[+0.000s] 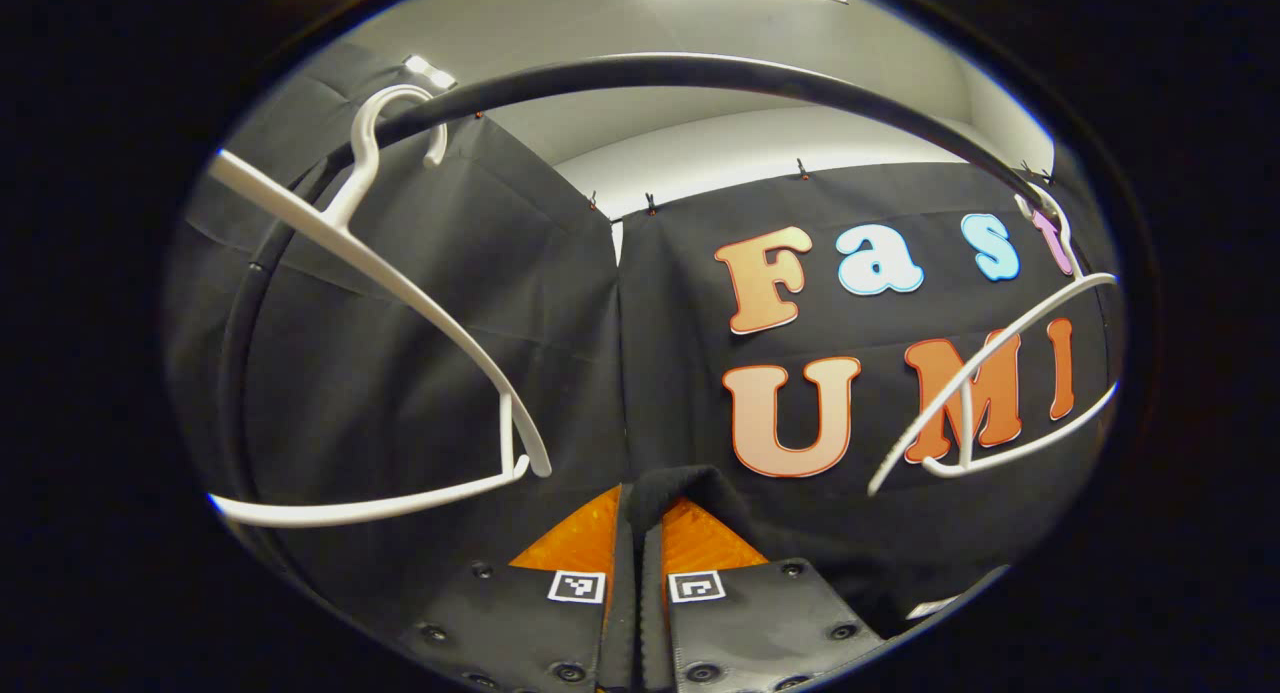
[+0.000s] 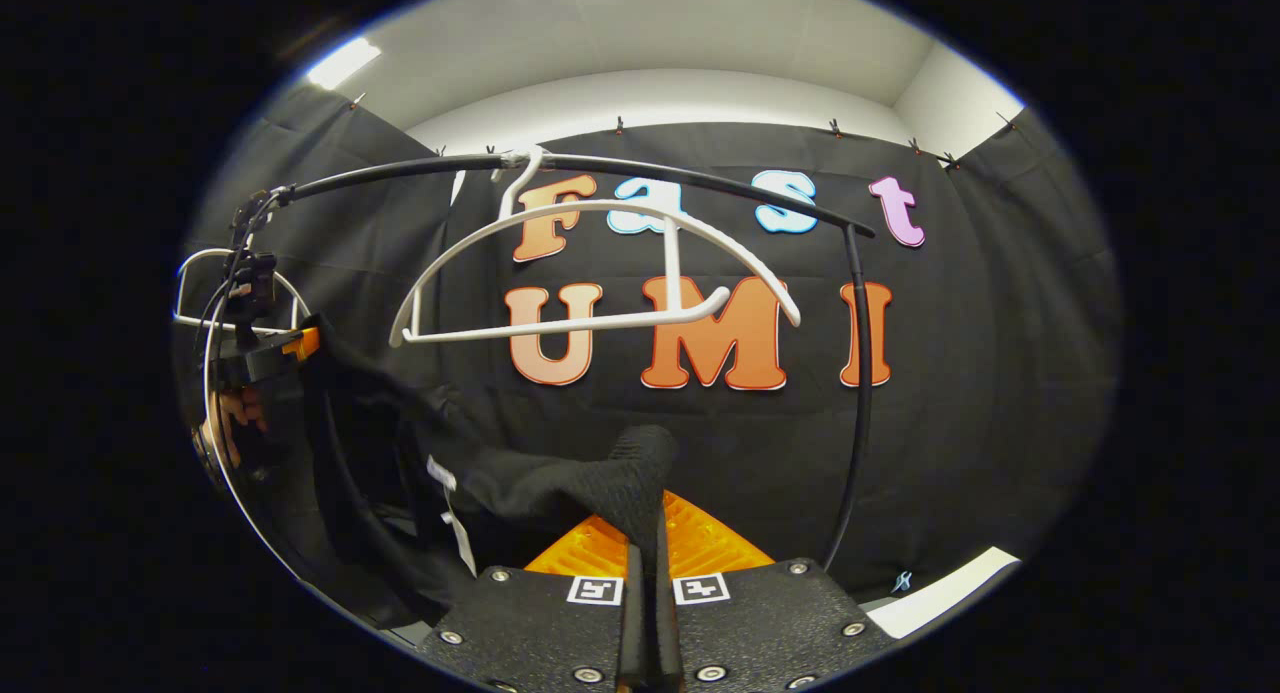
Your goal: Grasp the clothes on the hanger with both hands and then place them into the laundry hamper below.
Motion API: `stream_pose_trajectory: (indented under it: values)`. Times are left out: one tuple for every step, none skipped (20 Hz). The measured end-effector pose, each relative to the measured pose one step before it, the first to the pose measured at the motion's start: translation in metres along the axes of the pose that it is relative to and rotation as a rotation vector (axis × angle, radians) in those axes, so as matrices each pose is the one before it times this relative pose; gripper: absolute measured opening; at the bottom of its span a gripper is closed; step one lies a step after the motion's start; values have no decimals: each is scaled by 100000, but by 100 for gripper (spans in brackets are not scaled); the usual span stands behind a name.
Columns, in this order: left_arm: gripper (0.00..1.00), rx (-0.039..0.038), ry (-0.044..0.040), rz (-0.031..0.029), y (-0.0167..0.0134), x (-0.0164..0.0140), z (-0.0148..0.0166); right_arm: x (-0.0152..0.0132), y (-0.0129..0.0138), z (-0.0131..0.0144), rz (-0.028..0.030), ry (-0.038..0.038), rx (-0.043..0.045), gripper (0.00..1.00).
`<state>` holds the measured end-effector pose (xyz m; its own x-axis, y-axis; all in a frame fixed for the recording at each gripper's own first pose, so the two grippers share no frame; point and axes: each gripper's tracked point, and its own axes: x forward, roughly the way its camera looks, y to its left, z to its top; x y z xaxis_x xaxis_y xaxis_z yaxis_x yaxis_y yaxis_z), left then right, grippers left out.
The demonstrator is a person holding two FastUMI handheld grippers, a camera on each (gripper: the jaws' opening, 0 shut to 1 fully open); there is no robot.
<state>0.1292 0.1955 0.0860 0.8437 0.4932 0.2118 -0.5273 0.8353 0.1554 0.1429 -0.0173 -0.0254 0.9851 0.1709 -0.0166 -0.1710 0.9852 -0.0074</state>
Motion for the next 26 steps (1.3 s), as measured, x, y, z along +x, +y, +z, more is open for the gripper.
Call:
stream_pose_trajectory:
  values:
    - [9, 549, 1413, -1072, -171, -482, -494, -572, 570, -493, 1219, 760, -137, 4]
    - [10, 545, 740, -1576, -343, -870, -436, -507, 607, -314, 1199, 399, 275, 4]
    - [9, 221, 655, -2489, -758, -927, -534, -413, 647, -280, 1183, 473, 2, 4]
    - [9, 190, 1308, -2417, -877, -744, -515, -164, 456, -334, 854, 926, -170, 4]
    - [9, -54, 1659, -2589, -636, -794, -617, 11, 591, -327, 1101, 920, 64, 4]
    - [9, -868, 1915, -2880, -856, -744, -717, -223, 405, -288, 684, 443, 483, 4]
    - [9, -1380, 1663, -2942, -1077, -762, -563, -182, 405, -388, 587, 482, 613, 4]
    - [9, -998, 1807, -2731, -1001, -600, -667, -35, 230, -293, 354, 613, 679, 4]
    - [9, -570, 1864, -2599, -1066, -522, -749, -277, 226, -266, 168, 565, 685, 4]
    - [9, -625, 1883, -2693, -1021, -564, -679, -92, 246, -241, 31, 522, 491, 4]
    - [9, -1111, 1868, -3060, -1071, -533, -641, -70, 219, -296, 142, 608, 348, 5]
    - [9, -1388, 1738, -3555, -1205, -548, -605, -209, 287, -337, 323, 718, 243, 5]
    - [9, -1421, 1910, -3585, -1192, -396, -715, 77, 158, -306, 540, 683, 242, 5]
    - [9, -1308, 2216, -3958, -1360, -251, -825, 299, 402, -585, 383, 1278, 265, 5]
    - [9, -999, 2560, -3526, -1264, -228, -1089, 86, 130, -1038, 403, 2222, 409, 5]
    - [9, -675, 2925, -3221, -1322, -97, -1133, -28, 191, -1145, 391, 2477, 378, 5]
    - [9, -405, 2581, -3029, -983, 22, -1009, -70, 161, -996, 343, 1879, 263, 5]
    - [9, -74, 2397, -2711, -953, -48, -1060, 177, 234, -914, 208, 1861, 141, 10]
    - [9, 300, 2699, -2932, -940, -10, -1259, 263, 257, -1142, -43, 2357, 149, 5]
    - [9, 408, 2938, -2287, -907, 87, -1325, 311, 308, -1183, -154, 2739, 346, 5]
    - [10, 520, 3273, -1624, -666, 16, -1433, 182, 118, -1338, -309, 2892, 739, 5]
    - [10, 563, 3342, -1503, -553, 142, -1415, 150, -64, -1344, -101, 2920, 849, 6]
    - [10, 655, 3779, -1019, -380, 159, -1517, 183, -54, -1275, 258, 2428, 1013, 7]
    - [10, 439, 4003, 732, -3, 129, -1580, 198, -35, -1334, 159, 2654, 693, 8]
    - [11, -678, 3360, -231, -195, 319, -1440, 282, 64, -1409, -371, 2766, 518, 10]
    - [11, -1103, 3261, 69, -192, 235, -1440, 266, -122, -1456, -329, 2801, 329, 10]
